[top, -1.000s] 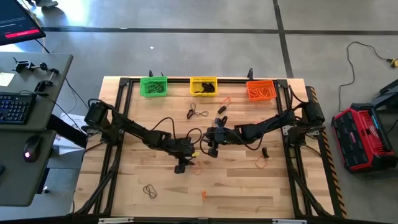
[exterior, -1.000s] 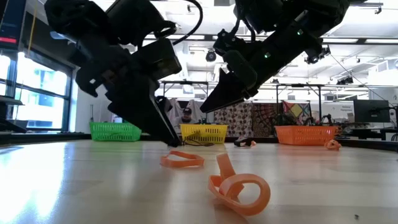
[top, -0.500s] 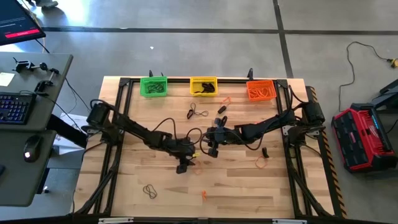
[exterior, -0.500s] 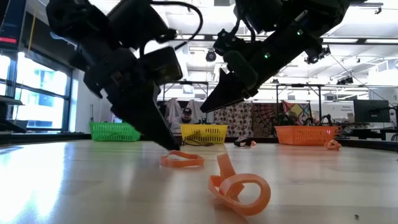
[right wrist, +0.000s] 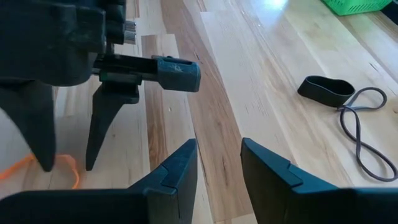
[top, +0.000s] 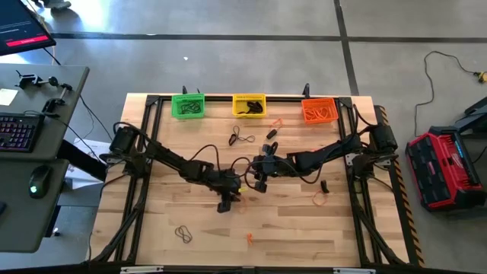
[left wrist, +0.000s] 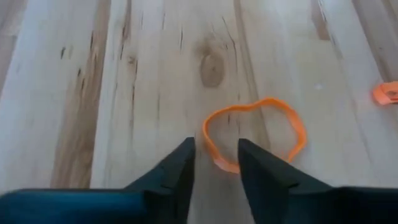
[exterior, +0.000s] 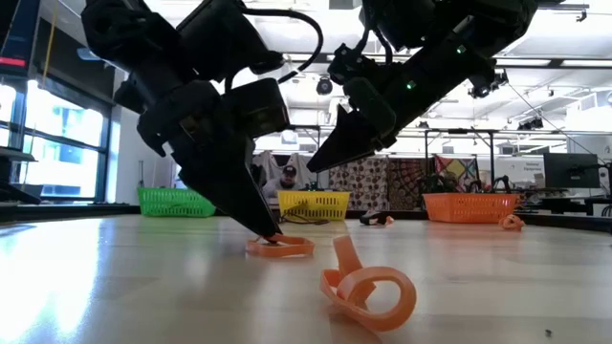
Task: Sort rubber bands into baskets
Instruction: Put the orange rubber band into the orange bin
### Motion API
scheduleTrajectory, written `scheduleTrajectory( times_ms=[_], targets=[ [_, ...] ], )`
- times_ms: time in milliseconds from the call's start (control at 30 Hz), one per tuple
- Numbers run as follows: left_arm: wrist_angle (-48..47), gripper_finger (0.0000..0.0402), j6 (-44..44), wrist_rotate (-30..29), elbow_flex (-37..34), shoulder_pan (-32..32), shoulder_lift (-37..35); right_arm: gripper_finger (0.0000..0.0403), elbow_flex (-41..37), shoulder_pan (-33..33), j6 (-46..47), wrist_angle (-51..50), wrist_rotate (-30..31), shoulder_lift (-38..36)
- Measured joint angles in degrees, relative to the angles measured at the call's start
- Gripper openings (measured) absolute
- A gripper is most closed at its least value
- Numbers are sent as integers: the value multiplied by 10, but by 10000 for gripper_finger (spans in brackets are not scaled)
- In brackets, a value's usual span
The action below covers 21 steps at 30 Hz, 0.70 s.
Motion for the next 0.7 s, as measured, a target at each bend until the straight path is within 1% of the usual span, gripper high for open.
scheduleTrajectory(
  times_ms=[100,200,233,333,533,700],
  targets=[
    [-6,68,17,-1,0,4,-1,114,0,0,0,0,0,0],
    [-33,17,43,-12,-1,10,-12,114,0,0,0,0,0,0],
    [-41,9,50,-20,-1,12,-18,114,0,0,0,0,0,0],
    [-67,8,65,-47,-3,19,-39,114,0,0,0,1,0,0],
    [-115,1,82,-70,-2,33,-89,114,0,0,0,13,0,0],
    [-126,1,101,-113,-2,39,-133,114,0,2,0,19,0,0]
  ],
)
